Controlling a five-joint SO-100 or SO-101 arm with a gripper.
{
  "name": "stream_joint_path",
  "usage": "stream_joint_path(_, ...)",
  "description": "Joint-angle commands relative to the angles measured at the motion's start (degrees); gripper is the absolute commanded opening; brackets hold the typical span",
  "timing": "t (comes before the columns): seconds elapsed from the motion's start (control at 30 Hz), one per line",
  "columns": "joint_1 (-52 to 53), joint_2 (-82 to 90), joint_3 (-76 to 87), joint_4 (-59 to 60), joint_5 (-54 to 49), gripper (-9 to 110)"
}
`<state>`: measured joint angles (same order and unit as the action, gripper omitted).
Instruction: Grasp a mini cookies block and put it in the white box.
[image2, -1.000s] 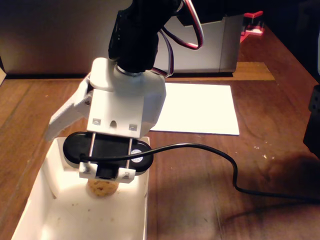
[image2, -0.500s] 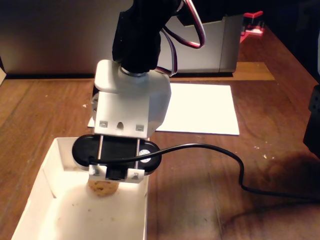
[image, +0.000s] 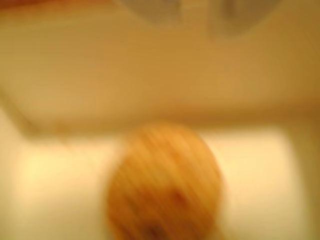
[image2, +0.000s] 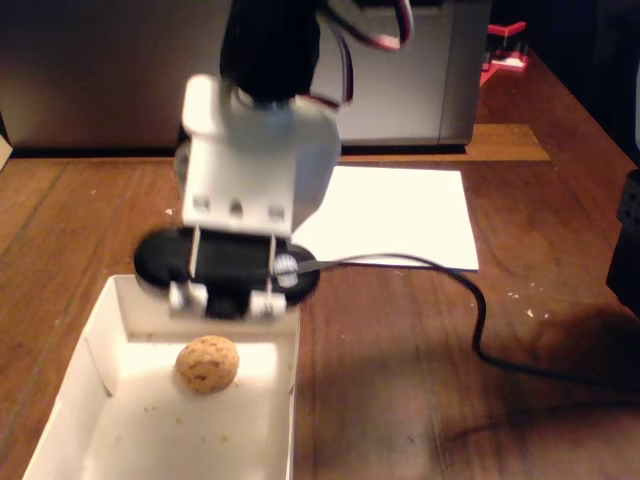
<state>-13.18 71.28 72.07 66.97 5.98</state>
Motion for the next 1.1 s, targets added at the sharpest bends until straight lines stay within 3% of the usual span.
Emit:
stream_joint_path(0.0, 1.0, 11.3, -14.0, 5.6, -1.0, 0)
stream_joint_path(0.23, 1.9, 16.7, -22.3, 15.8, -3.1, 0)
stream_joint_path(1.07, 14.4, 34.7, -15.0, 31.2, -4.0, 0)
